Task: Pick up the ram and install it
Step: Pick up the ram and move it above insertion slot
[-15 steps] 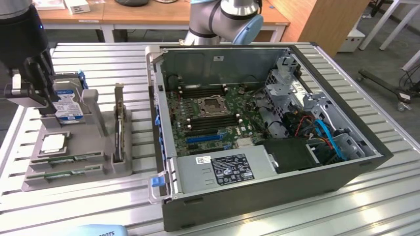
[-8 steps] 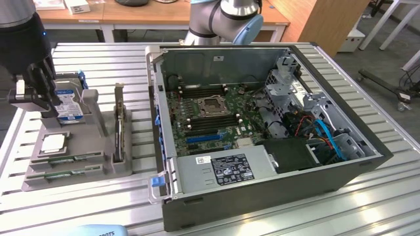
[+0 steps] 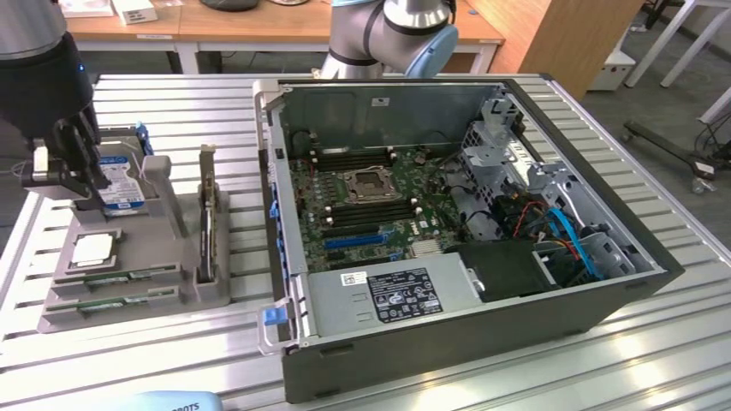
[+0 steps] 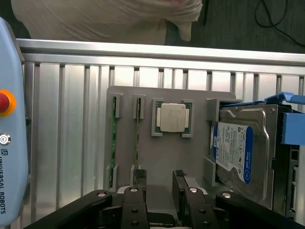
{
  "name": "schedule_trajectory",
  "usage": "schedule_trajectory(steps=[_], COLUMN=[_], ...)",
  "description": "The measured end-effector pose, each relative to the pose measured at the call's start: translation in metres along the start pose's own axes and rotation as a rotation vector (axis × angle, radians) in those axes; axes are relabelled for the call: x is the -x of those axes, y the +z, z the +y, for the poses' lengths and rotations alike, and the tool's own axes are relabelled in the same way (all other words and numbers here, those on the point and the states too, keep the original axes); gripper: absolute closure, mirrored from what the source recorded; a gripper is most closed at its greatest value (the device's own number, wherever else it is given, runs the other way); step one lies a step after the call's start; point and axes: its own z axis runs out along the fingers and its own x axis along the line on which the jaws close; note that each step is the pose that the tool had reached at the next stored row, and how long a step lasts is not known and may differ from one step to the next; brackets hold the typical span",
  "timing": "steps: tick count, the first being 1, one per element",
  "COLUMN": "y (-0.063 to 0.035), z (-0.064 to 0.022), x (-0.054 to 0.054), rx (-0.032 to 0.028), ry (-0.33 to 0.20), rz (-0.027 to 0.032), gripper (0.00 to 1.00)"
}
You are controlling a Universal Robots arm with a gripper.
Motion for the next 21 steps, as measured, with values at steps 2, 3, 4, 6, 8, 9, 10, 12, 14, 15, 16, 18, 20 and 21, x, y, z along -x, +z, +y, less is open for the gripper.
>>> schedule_trajectory(steps=[2,3,4,6,8,9,10,12,14,15,16,18,20,21], y=[0.0019,0.0026,0.0034,0.0049,0.0057,0.0063,0.0070,0.0087,0.0106,0.0118,0.0127,0.0147,0.0163,0.0171], z=[-0.0001,-0.0001,-0.0001,-0.0002,-0.0003,-0.0003,-0.0003,-0.0004,-0.0005,-0.0005,-0.0006,-0.0007,-0.0007,-0.0008], x=[0.000,0.000,0.000,0.000,0.000,0.000,0.000,0.000,0.000,0.000,0.000,0.000,0.000,0.000], rx=[-0.0001,0.0000,0.0000,0.0000,0.0000,-0.0002,-0.0003,-0.0005,-0.0004,-0.0004,-0.0003,-0.0004,-0.0004,-0.0004], ry=[0.000,0.000,0.000,0.000,0.000,0.000,0.000,0.000,0.000,0.000,0.000,0.000,-0.001,-0.001], rz=[-0.0002,-0.0003,-0.0003,-0.0004,-0.0005,-0.0006,-0.0006,-0.0006,-0.0006,-0.0005,-0.0006,-0.0006,-0.0006,-0.0006], gripper=[0.65,0.65,0.65,0.65,0.65,0.65,0.65,0.65,0.65,0.65,0.65,0.65,0.65,0.65])
